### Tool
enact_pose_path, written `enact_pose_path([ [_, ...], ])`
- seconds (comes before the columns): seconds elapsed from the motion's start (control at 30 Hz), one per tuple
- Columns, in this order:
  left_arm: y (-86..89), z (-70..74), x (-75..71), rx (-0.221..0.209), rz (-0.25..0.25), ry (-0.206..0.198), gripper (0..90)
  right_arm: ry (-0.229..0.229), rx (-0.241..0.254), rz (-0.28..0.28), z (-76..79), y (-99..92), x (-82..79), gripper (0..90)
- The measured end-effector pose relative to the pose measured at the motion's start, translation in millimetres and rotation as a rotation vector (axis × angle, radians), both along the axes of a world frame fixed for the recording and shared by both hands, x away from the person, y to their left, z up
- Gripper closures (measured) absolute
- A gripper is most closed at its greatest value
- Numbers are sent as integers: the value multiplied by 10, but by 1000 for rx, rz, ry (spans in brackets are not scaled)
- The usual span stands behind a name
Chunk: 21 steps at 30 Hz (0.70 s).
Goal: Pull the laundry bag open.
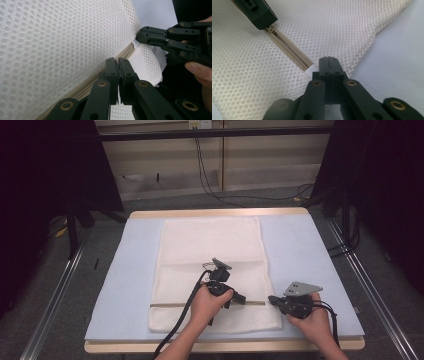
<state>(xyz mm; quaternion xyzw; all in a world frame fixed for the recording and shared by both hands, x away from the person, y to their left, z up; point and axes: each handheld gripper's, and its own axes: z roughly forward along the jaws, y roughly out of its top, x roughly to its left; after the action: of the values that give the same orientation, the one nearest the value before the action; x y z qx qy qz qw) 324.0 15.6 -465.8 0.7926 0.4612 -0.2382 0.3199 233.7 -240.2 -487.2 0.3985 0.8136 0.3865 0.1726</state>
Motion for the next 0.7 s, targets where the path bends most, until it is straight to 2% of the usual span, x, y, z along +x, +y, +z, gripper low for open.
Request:
enact_pose_path([
  [0.17,43,10,-1,-15,2,8,874,-1,-3,-2,1,1,-1,900],
  [0.23,60,24,0,6,-1,-5,875,4,2,-2,1,-1,1,900],
  [0.33,93,38,8,-14,10,8,875,5,4,-1,0,-3,3,900],
  [0.4,110,48,7,4,17,1,874,5,4,-1,-1,-3,3,900],
  [0.43,134,52,17,16,1,-3,875,5,4,-1,-1,-3,3,900],
  [0.47,150,52,19,6,-2,7,875,6,5,-2,-1,-3,2,900],
  [0.5,152,53,10,7,25,4,875,5,5,-2,-1,-3,3,900],
  [0.53,190,51,25,5,0,7,875,5,4,-2,-1,-2,2,900],
  [0.6,225,56,25,-1,19,8,874,6,5,-3,-2,-2,3,900],
  [0.7,321,81,31,1,22,-2,875,5,6,0,-2,-5,6,900],
])
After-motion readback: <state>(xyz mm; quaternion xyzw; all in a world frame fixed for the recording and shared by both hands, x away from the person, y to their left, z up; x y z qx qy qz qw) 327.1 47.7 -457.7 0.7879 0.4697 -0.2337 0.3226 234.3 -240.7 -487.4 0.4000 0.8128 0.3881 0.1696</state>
